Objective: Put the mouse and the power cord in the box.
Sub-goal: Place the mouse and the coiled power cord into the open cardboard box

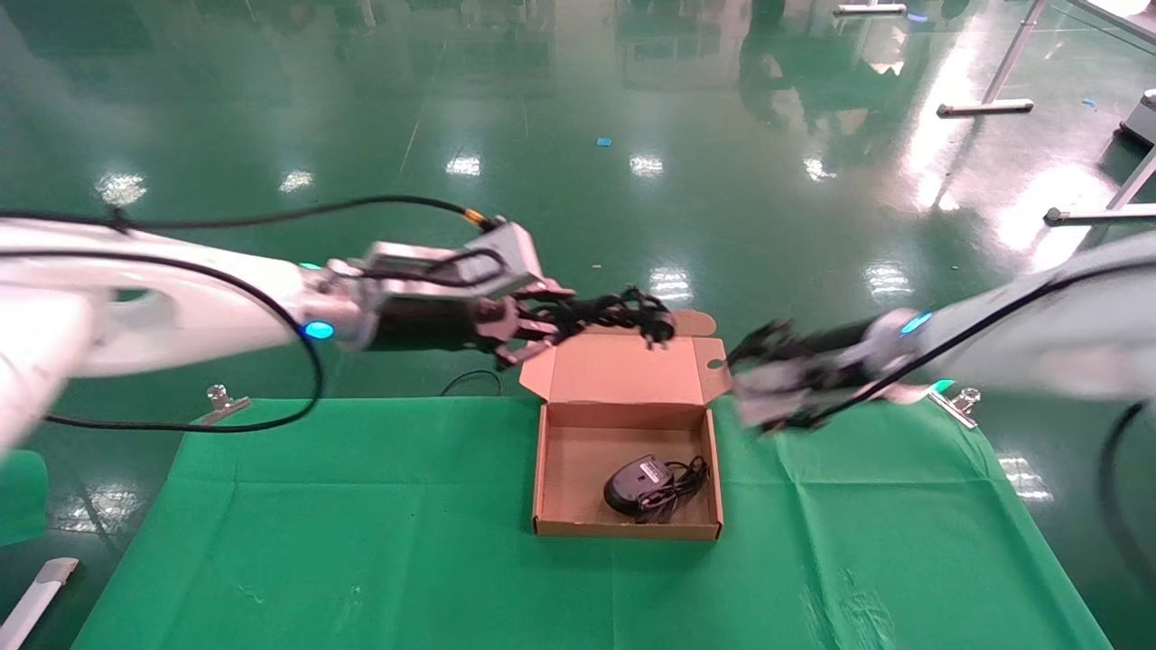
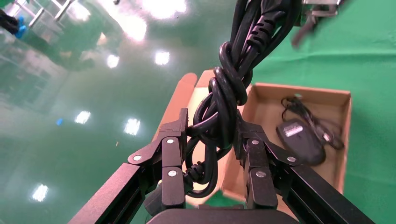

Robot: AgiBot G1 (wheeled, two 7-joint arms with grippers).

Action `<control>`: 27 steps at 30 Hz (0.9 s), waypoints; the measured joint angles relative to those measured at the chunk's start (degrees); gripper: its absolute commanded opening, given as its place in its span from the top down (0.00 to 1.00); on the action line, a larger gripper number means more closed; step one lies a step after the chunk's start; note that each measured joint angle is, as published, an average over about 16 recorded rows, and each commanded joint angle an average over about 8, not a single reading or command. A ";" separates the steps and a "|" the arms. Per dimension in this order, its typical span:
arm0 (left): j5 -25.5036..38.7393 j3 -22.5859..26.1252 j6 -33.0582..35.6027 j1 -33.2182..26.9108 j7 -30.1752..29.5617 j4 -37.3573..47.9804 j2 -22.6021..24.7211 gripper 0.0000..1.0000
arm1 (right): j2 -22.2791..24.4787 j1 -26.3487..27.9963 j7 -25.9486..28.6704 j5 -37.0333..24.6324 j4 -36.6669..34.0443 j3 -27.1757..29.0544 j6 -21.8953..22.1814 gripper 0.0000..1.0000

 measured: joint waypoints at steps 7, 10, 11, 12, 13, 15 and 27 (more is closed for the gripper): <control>2.57 5.64 -3.58 9.53 -12.19 -18.60 0.07 1.00 | 6.14 6.39 0.19 -1.95 1.72 -1.05 -5.36 0.00; 2.05 9.73 -5.02 12.50 -17.66 -24.29 -0.08 1.00 | 8.67 8.20 1.65 -2.85 3.75 -1.59 -7.56 0.00; 1.75 11.19 -5.58 13.29 -19.44 -25.86 -0.14 1.00 | 9.50 8.69 2.29 -3.19 4.66 -1.80 -8.31 0.00; 1.38 12.64 -6.18 13.97 -21.18 -27.21 -0.21 1.00 | 10.31 9.13 2.99 -3.54 5.67 -2.01 -9.05 0.00; 0.98 14.06 -6.80 14.57 -22.90 -28.41 -0.27 1.00 | 11.11 9.52 3.77 -3.91 6.79 -2.24 -9.79 0.00; 0.12 16.81 -8.18 15.53 -26.28 -30.32 -0.38 1.00 | 12.76 10.17 5.59 -4.66 9.46 -2.70 -11.27 0.00; -3.52 29.42 -18.04 16.74 -40.91 -35.30 -0.71 1.00 | 23.58 10.98 23.81 -10.59 35.53 -5.28 -17.64 0.00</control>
